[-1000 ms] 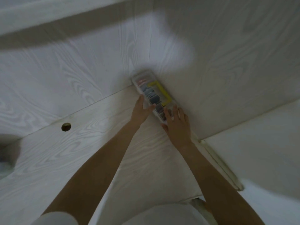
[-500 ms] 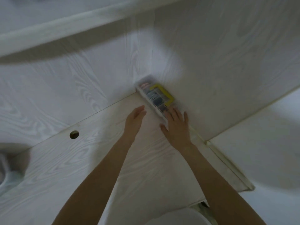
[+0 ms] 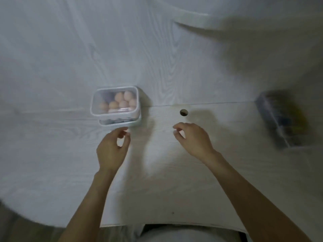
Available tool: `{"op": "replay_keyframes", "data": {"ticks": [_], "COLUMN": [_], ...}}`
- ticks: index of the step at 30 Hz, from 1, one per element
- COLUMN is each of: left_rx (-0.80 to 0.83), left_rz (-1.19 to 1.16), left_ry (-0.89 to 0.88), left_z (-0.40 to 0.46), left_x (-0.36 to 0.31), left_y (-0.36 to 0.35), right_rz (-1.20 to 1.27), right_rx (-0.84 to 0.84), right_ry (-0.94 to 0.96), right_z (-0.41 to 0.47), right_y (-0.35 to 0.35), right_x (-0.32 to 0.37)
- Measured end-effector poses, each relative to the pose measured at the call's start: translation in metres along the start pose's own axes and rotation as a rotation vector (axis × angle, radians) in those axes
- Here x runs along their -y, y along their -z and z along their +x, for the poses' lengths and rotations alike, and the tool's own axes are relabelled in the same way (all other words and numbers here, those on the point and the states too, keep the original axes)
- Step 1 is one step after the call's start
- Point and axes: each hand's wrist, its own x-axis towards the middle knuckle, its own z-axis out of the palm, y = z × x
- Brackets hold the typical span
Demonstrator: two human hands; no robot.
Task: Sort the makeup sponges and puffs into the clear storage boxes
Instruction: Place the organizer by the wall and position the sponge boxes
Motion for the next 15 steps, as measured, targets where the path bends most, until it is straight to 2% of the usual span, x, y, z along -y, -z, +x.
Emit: {"op": "replay_keyframes", "data": {"ticks": [2,4,8,11,15], "left_rx": [-0.102,-0.132,0.102,0.298,0.362], "left_rz": [-0.161,-0.339,-0.653,-0.742,-0.814], "left_ry": [0.19,0.372,0.666,0.693,0.674], "left_z": [0.013,0.034,0.08,0.102,0.119], "left_x": [0.038,0.068,0.105,0.111,0.113], "left_y": [0.027,0.042,0.049,0.045,0.035], "right_rz": [0.188,0.342,0.637,0.753,0.784], "right_rx": [0.053,0.101,0.086,0.068,0.052], "right_ry": [-0.027,-0.074,-0.207,-0.358,-0.39], "right_z": [0.027,0.053,0.095,0.116,0.129], "right_y": [-0.023,-0.044,-0.073,-0.087,-0.099], "right_x": [0.033,0.06,0.096,0.102,0.105]}}
